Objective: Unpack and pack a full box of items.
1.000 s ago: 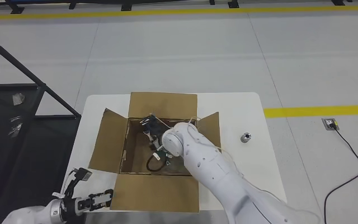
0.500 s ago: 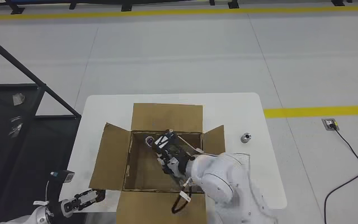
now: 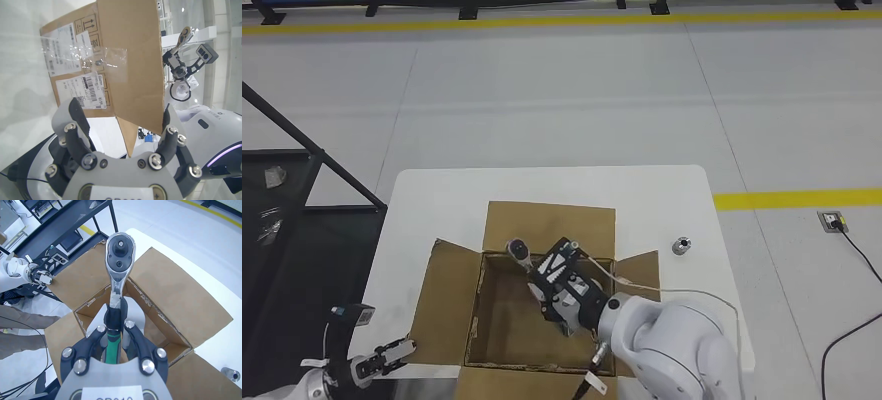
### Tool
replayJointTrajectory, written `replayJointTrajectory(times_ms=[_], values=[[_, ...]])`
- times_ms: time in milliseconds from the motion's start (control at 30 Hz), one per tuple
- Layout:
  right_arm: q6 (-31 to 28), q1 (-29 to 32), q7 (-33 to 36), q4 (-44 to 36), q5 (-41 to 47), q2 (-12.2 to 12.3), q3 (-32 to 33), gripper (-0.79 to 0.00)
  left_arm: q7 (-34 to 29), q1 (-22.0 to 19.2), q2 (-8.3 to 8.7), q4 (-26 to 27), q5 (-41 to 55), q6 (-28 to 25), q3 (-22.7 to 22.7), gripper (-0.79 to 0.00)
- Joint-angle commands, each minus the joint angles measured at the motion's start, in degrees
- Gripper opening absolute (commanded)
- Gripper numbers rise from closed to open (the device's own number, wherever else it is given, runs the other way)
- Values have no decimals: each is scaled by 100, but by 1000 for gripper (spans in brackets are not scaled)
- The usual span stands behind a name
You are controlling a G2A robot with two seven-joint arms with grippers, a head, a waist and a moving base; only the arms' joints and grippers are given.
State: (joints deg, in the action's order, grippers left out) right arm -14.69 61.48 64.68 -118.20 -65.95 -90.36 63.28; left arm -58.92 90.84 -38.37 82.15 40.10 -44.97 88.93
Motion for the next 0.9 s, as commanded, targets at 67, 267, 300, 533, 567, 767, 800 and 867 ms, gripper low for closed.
replayJointTrajectory(times_ms=[67,267,300,533,567,767,800,867], values=[[113,-182,-178,247,257,2,65,-785,75,174,-4,189,-136,-114,125,0],[-13,-305,-314,181,634,45,212,-785,218,696,51,609,-172,-257,628,0],[-11,-304,-361,145,673,54,248,-785,256,806,61,648,-158,-295,751,0],[-106,-241,-366,-34,1161,132,518,-785,593,1625,74,933,-47,-632,1705,0],[-128,-230,-348,-50,1217,146,562,-785,636,1754,67,1001,-51,-674,1864,0],[-218,-164,-228,-93,1462,230,765,-785,1369,2402,-31,1658,-285,-179,2906,0],[-232,-145,-227,-116,1496,244,793,-785,1508,2461,-47,1868,-461,28,3069,0],[-290,-88,-267,-171,1571,273,852,-785,1880,2482,-66,2303,-965,771,3333,0]])
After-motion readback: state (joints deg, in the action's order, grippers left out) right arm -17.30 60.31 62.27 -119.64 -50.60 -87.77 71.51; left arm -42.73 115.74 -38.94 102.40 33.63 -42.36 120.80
